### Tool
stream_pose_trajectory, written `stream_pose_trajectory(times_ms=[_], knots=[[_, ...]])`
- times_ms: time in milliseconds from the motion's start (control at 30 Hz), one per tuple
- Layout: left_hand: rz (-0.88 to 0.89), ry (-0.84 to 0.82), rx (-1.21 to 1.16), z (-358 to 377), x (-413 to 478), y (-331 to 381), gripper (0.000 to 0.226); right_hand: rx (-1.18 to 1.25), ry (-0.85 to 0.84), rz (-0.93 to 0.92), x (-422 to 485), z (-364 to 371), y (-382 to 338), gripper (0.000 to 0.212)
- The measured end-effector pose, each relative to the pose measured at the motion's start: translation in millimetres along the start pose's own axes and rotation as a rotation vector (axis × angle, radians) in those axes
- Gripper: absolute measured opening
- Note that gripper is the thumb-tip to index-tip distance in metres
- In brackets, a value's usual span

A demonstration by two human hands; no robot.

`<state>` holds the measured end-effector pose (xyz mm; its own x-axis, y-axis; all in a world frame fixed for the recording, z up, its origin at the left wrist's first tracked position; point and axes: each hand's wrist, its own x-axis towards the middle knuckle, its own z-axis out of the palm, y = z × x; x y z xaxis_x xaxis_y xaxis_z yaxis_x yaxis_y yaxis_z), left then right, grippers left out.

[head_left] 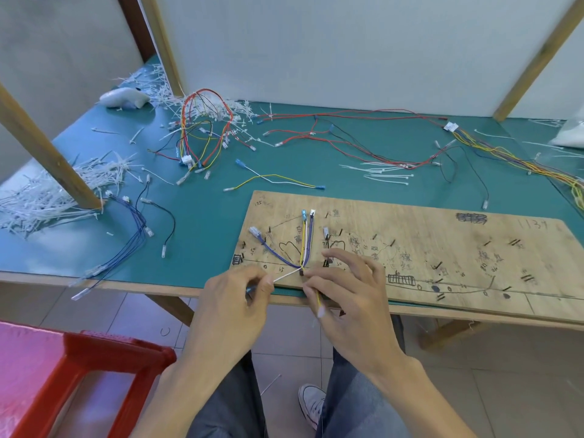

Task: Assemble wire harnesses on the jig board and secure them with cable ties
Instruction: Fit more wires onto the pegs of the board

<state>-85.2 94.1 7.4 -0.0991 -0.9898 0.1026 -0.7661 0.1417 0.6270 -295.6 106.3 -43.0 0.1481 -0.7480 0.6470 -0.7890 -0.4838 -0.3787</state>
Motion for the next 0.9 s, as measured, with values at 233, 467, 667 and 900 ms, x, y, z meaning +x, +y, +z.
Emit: stream_pose_trajectory(times_ms=[233, 467, 667, 900], knots=[[0.193, 0.195, 0.441, 12, -12, -2, 0.01, 0.17, -0.02, 0.081, -10, -8, 14, 0.017], [0.47, 0.239, 0.293, 60, -3, 14, 0.024, 0.141, 0.138, 0.133, -7, -15, 17, 0.023], [0.507, 0.257, 0.205, 69, 6, 12, 0.023, 0.193, 0.171, 0.324, 6, -35, 21, 0.013], [0.525, 0.275, 0.271, 74, 4, 15, 0.023, 0.376, -0.055, 0.56, 48, -41, 37, 0.046]])
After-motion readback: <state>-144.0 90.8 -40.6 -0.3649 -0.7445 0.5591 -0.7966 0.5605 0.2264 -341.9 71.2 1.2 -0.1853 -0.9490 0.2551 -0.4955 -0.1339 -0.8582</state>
